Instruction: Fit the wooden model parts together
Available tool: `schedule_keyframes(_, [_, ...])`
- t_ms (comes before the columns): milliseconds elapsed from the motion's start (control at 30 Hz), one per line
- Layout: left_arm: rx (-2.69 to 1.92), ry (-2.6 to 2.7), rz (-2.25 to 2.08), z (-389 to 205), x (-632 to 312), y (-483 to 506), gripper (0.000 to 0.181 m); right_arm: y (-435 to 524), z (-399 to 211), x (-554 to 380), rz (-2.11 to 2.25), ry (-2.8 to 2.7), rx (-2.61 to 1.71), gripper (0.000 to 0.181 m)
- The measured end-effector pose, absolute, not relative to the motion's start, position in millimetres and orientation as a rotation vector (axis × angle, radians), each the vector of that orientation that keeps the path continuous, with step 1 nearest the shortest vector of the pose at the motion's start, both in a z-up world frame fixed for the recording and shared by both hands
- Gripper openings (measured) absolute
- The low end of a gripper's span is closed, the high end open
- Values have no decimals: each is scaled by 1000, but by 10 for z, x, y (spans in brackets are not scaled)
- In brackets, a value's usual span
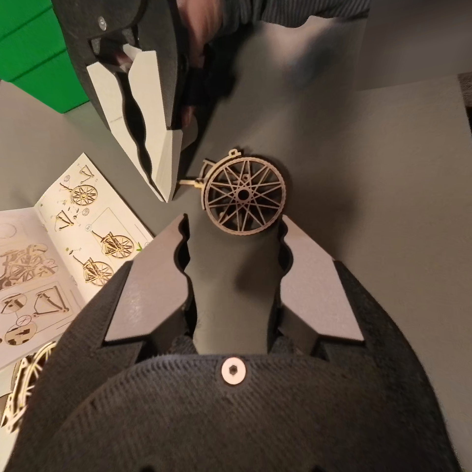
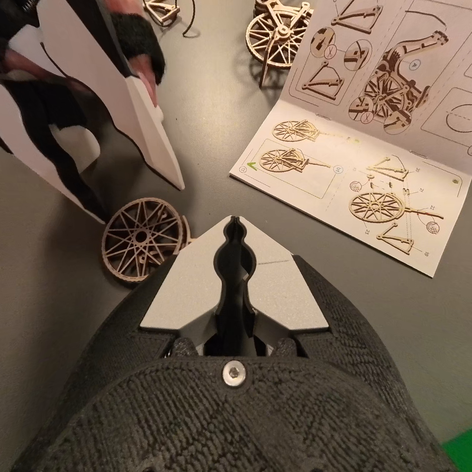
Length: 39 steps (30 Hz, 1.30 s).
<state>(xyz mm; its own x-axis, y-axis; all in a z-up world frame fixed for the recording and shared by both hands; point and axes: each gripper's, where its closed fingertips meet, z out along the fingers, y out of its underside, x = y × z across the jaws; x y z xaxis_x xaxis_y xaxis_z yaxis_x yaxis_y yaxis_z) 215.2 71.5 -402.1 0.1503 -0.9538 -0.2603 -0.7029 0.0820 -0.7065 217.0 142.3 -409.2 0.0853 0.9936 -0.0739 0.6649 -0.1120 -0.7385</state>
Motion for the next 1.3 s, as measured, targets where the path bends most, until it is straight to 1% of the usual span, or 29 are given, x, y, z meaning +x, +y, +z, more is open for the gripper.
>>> schedule_keyframes(333, [-1670,1612,-364,-4002,2099,764,67,1422,-4090,2170,810,-1627,-1839,0])
schedule_keyframes(367, [-1679,1595,-382,-3991,2104,766,68,1422,-4090,2170,811,-1626,-1840,0])
schedule_keyframes(467, [-1725,1542,-506,-3963,2163,714,82,1422,-4090,2171,813,-1625,-1842,0])
schedule_keyframes(500, [-1726,1545,-521,-3967,2172,701,84,1422,-4090,2170,813,-1625,-1842,0])
schedule_keyframes(933, [-1656,1581,-218,-3961,1939,981,74,1423,-4089,2169,818,-1621,-1846,0])
schedule_keyframes(1300, [-1602,1528,-118,-3943,1940,1100,68,1422,-4086,2166,838,-1609,-1852,0])
